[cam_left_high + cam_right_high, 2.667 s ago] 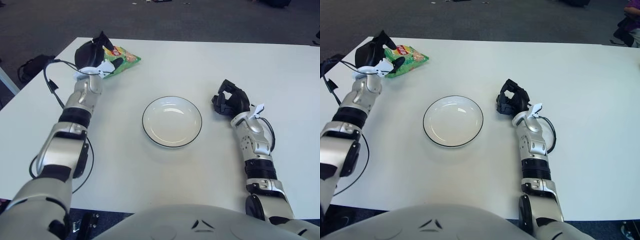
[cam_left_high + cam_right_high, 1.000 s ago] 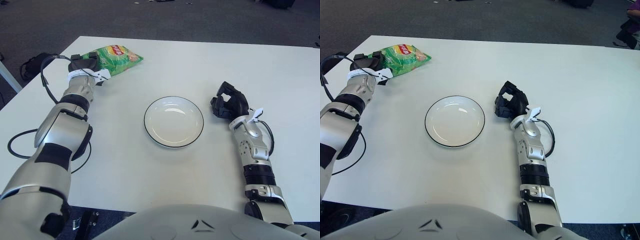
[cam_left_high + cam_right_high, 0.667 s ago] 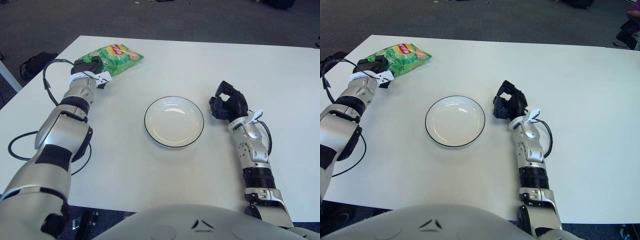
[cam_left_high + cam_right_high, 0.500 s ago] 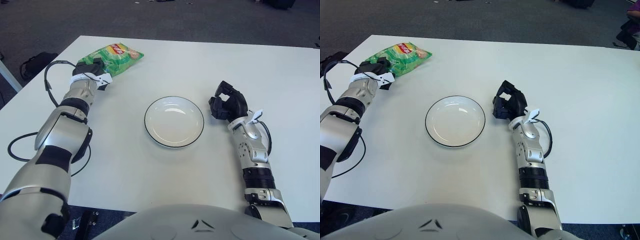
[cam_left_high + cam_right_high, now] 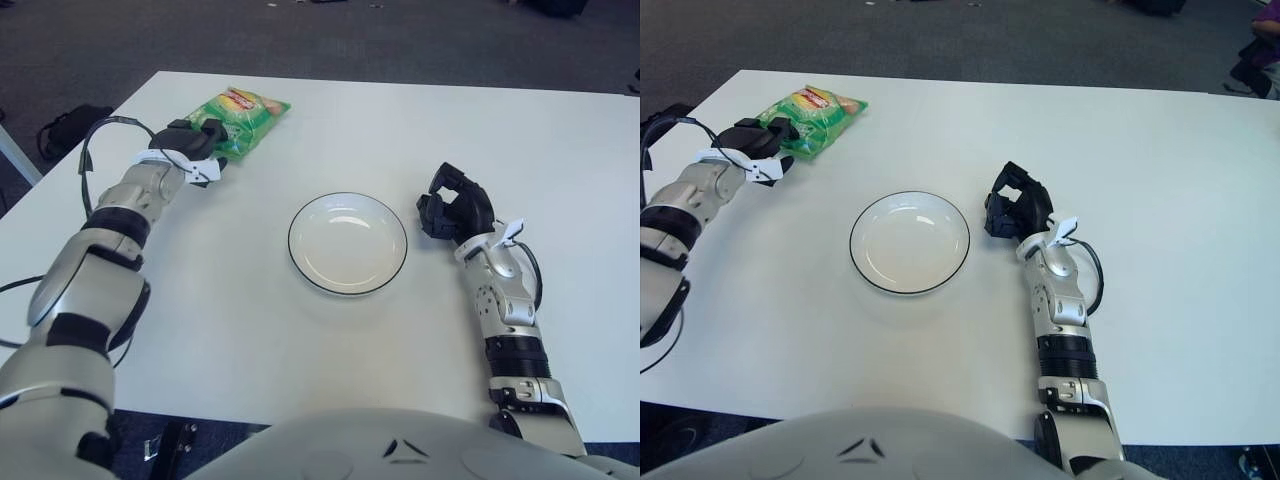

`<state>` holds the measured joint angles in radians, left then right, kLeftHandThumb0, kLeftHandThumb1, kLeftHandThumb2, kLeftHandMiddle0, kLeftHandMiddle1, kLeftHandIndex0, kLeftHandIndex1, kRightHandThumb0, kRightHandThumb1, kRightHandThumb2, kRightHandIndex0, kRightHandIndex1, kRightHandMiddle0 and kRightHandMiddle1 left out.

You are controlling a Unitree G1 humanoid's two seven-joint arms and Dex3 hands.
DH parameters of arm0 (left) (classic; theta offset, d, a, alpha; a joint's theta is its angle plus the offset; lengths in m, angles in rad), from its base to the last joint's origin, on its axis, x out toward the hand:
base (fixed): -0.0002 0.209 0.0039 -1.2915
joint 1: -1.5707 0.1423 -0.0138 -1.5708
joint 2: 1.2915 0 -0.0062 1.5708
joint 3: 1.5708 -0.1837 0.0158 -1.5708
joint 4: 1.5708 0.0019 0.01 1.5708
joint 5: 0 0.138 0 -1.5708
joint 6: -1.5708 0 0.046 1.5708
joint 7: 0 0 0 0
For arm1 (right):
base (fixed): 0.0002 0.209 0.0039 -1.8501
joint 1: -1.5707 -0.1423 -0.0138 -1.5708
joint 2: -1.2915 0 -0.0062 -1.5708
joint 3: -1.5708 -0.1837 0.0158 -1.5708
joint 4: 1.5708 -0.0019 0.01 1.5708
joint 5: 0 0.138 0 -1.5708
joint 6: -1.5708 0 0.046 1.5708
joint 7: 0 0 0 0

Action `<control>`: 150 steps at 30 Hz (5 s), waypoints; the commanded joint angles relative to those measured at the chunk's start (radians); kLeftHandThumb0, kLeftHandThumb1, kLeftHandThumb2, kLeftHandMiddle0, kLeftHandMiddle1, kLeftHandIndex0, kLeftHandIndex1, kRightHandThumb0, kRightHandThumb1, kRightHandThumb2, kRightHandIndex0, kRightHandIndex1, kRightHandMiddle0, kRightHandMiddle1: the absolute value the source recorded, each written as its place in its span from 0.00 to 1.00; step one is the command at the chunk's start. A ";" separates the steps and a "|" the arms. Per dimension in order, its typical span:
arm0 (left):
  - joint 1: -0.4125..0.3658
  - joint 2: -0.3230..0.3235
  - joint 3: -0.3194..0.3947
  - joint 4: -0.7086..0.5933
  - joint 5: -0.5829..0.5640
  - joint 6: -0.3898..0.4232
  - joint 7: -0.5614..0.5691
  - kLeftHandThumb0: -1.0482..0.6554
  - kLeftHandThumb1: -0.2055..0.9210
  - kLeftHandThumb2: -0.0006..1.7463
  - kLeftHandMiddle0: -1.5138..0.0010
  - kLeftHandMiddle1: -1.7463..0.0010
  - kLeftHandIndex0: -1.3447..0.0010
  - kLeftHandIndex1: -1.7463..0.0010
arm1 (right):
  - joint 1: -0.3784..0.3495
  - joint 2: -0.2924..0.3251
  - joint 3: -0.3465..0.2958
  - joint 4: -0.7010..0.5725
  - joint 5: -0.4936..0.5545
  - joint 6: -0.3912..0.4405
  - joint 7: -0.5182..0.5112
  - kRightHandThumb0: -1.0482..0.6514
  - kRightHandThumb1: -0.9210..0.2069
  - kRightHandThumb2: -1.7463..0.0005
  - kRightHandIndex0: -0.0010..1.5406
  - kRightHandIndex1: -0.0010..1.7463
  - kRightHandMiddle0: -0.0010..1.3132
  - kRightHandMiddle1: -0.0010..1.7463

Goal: Put the snack into the plate.

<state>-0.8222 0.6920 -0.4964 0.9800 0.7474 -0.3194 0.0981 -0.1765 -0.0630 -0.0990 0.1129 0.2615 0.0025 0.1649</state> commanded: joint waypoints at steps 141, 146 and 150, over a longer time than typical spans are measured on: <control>-0.122 -0.304 0.012 0.352 0.026 0.160 0.105 0.07 1.00 0.69 1.00 0.64 1.00 0.52 | 0.093 0.041 0.006 0.074 -0.018 0.026 -0.042 0.30 0.65 0.15 0.82 1.00 0.55 1.00; -0.082 -0.264 0.002 0.294 0.014 0.101 0.083 0.06 1.00 0.69 1.00 0.62 1.00 0.49 | 0.096 0.042 0.007 0.069 -0.015 0.030 -0.043 0.30 0.66 0.15 0.82 1.00 0.55 1.00; -0.048 -0.219 -0.008 0.206 0.006 0.061 0.045 0.07 1.00 0.68 1.00 0.61 1.00 0.47 | 0.098 0.044 0.010 0.059 -0.014 0.034 -0.044 0.30 0.66 0.15 0.82 1.00 0.56 1.00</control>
<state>-0.9335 0.4422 -0.4816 1.2258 0.7539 -0.2315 0.2077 -0.1749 -0.0657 -0.0978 0.1385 0.2467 0.0227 0.1270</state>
